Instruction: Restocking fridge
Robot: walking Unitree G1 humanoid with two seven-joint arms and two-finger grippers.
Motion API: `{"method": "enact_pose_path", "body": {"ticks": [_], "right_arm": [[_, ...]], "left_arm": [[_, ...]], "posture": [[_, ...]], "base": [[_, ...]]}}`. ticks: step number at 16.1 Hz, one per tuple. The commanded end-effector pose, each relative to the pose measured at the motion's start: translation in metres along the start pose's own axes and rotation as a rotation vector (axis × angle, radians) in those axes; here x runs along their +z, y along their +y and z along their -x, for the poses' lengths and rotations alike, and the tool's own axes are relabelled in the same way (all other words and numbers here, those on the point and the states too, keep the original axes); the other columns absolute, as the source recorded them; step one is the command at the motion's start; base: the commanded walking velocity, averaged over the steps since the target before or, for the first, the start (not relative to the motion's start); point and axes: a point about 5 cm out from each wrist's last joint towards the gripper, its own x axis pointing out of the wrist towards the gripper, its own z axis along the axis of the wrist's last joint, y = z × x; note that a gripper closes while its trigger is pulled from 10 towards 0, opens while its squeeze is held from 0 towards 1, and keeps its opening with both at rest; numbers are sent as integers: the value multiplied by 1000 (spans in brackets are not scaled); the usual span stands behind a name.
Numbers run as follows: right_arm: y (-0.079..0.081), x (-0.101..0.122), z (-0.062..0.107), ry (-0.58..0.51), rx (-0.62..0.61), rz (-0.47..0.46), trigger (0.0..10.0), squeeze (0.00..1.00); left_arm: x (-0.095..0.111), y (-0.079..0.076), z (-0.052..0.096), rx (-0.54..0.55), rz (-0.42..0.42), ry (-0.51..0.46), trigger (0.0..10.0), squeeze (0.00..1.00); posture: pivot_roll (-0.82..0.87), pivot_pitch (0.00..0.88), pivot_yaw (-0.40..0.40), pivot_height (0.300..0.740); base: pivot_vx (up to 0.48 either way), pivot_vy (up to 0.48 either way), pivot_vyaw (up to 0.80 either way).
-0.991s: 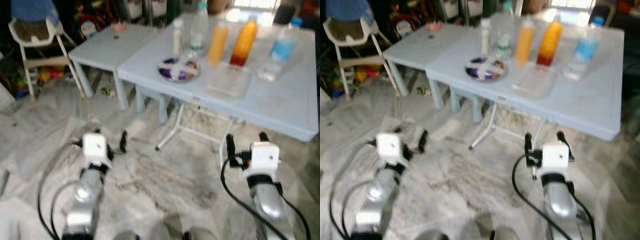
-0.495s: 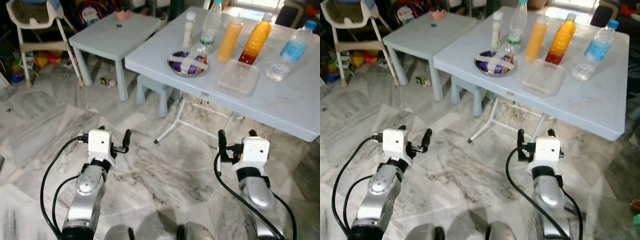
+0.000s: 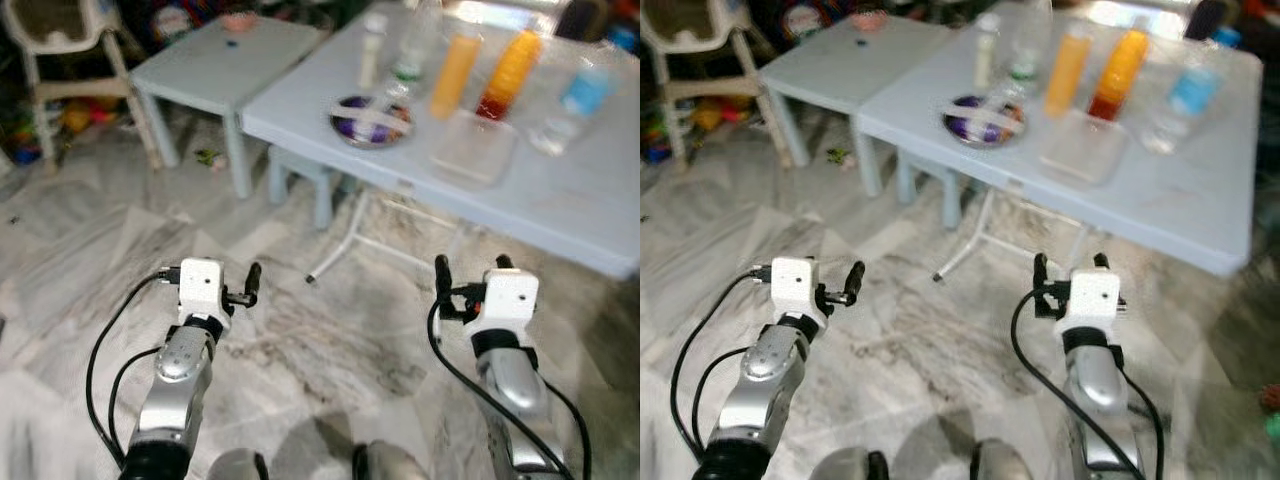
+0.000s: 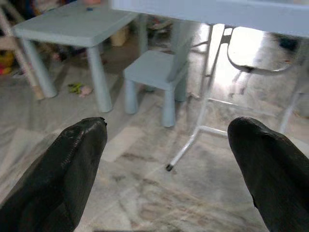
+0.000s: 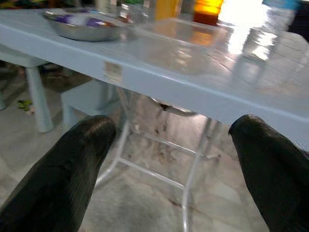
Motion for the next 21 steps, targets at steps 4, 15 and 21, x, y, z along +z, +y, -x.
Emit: {"method": "enact_pose_path", "body": {"ticks": [4,15,21], "right_arm": [[0,3,-2,-16,4,-2,10000,0],[5,15,-5,-61,46,9,10000,0],[9,14,-7,-57,72,21,10000,0]], "left_arm": [[10,-2,2,-39,38,-52,10000,0],[17,-9,0,-83,54,-92,10000,0],[17,-10,0,-95,58,-94,10000,0]], "posture": [[-33,83,11,740],[-36,80,13,740],[-37,79,12,740]], "base": [[0,0,-800],[307,0,-126],[473,0,-267]]}}
